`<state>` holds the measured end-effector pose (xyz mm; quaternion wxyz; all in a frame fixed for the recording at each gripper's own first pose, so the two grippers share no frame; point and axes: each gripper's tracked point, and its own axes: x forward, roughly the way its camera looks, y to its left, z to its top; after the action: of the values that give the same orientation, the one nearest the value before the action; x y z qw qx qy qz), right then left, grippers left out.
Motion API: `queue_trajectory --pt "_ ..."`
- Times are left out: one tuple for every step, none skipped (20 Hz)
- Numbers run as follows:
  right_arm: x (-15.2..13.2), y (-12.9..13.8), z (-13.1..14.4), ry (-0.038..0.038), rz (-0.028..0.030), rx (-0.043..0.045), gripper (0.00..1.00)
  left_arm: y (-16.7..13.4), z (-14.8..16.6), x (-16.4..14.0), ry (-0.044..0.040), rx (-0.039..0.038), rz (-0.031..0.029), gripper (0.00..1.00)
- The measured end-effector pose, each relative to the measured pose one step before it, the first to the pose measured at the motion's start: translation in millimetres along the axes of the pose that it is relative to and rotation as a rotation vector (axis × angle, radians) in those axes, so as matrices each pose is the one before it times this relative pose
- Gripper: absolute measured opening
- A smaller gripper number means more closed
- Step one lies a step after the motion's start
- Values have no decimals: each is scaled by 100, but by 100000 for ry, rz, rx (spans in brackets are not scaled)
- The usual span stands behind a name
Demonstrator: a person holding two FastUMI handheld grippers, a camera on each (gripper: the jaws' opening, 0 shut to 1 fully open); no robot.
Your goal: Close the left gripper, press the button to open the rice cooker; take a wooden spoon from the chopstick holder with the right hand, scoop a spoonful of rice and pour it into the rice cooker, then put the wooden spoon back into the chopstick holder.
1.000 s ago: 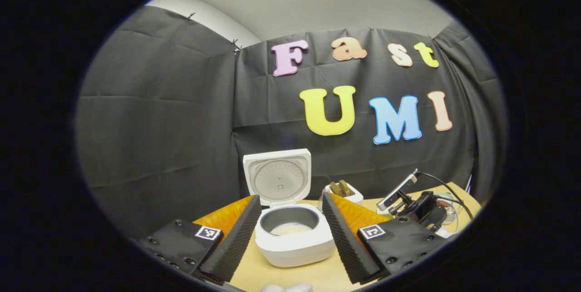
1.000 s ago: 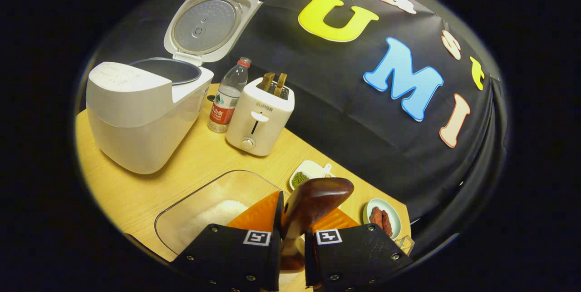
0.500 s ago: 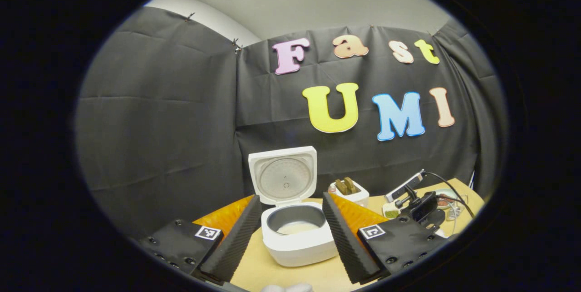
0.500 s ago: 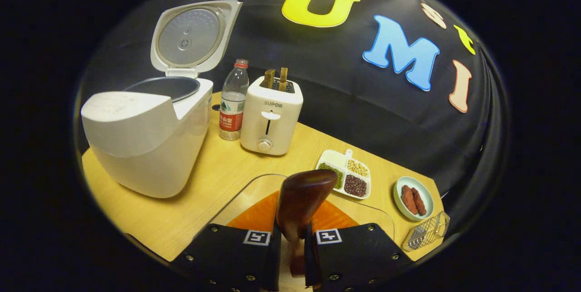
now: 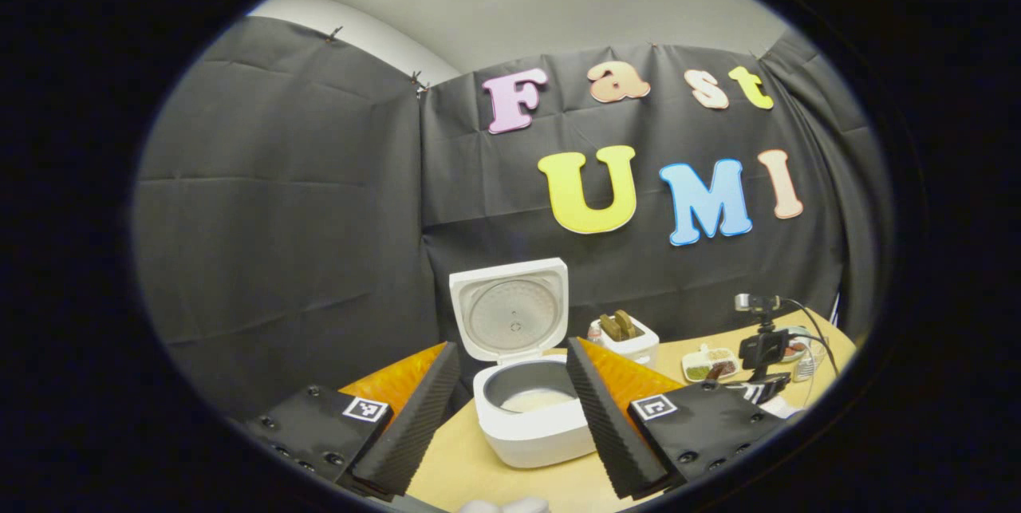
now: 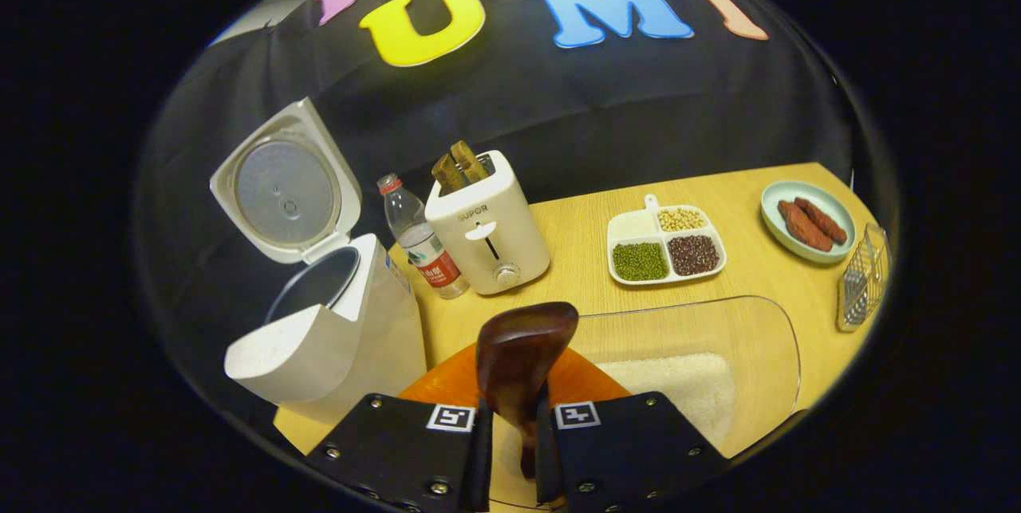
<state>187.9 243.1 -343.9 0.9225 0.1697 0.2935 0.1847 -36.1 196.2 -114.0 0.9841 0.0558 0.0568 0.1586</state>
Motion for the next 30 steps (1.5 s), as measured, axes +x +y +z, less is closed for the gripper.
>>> queue_trajectory --pt "-77 -309 18 335 1417 7439 22 50 -16 103 -564 216 351 94" --pt "26 -486 -20 201 1178 6844 22 105 -241 232 767 480 285 94" --pt "-241 -462 130 -335 1931 5573 22 -193 -566 138 1065 61 32 94" --pt "-54 -276 82 -252 1338 5155 22 -125 -355 -56 979 -272 -305 94" --pt "-76 -410 216 -55 1101 4169 22 -76 -169 -46 259 -436 -377 94" --pt "-83 -178 70 -486 944 2175 23 -69 228 75 -192 -66 5 94" --pt "10 -156 10 -16 536 2011 23 -6 330 41 -507 202 -55 94" --pt "-77 -427 88 331 142 1611 22 84 198 114 -551 82 213 94" --pt "-385 -237 384 -285 313 2314 22 -26 306 69 -394 -93 -62 94" --pt "-487 -174 395 -1288 580 2913 22 -93 177 62 -263 -220 -145 94" --pt "-403 -290 841 -1546 795 1973 22 -157 96 112 -281 -199 -123 94" --pt "-570 -347 721 -2018 1035 2308 22 -65 272 13 -287 -26 -294 94" --pt "-531 -336 839 -1684 84 2348 22 35 418 -33 -410 367 -60 95" --pt "-586 -120 919 -1852 1706 3545 22 -108 390 44 -703 686 -198 95" --pt "-484 -272 987 -2032 762 3432 22 -86 269 -36 -831 687 -212 94" --pt "-549 -146 989 -1691 931 4385 22 -147 452 58 -570 719 -335 94" --pt "-380 -321 951 -2230 934 3573 22 -128 167 34 -345 317 -382 95" --pt "-109 -350 366 -1406 -436 2234 22 -201 235 65 -266 226 -446 95" --pt "-298 -335 307 -1152 -343 1337 22 -201 -65 31 -208 -71 -453 94" --pt "-297 -458 449 -418 -930 244 22 -135 119 76 -607 -773 -291 94" --pt "-279 -108 251 19 -132 299 22 -229 -61 159 -54 -1074 -467 94" --pt "-115 143 103 50 42 33 22 120 -87 72 967 -311 746 95" --pt "-219 302 174 -537 203 9 22 -66 -364 142 237 -570 -338 94" --pt "-169 254 357 -623 601 460 22 -57 -104 -7 410 -675 114 94" --pt "-111 413 325 -542 265 1035 22 118 -138 -49 216 -449 -211 94" --pt "-180 549 271 -836 966 1301 22 119 -48 -80 391 -279 354 94" --pt "-100 396 90 -313 160 890 22 129 2 -116 96 -248 -148 94" --pt "-132 547 110 58 -33 1067 22 115 89 -54 123 -221 216 94" --pt "-133 723 99 -275 300 307 22 178 -324 -148 244 -616 -251 94" --pt "-43 881 61 -110 260 -507 22 107 30 -219 -365 -1094 -200 94"
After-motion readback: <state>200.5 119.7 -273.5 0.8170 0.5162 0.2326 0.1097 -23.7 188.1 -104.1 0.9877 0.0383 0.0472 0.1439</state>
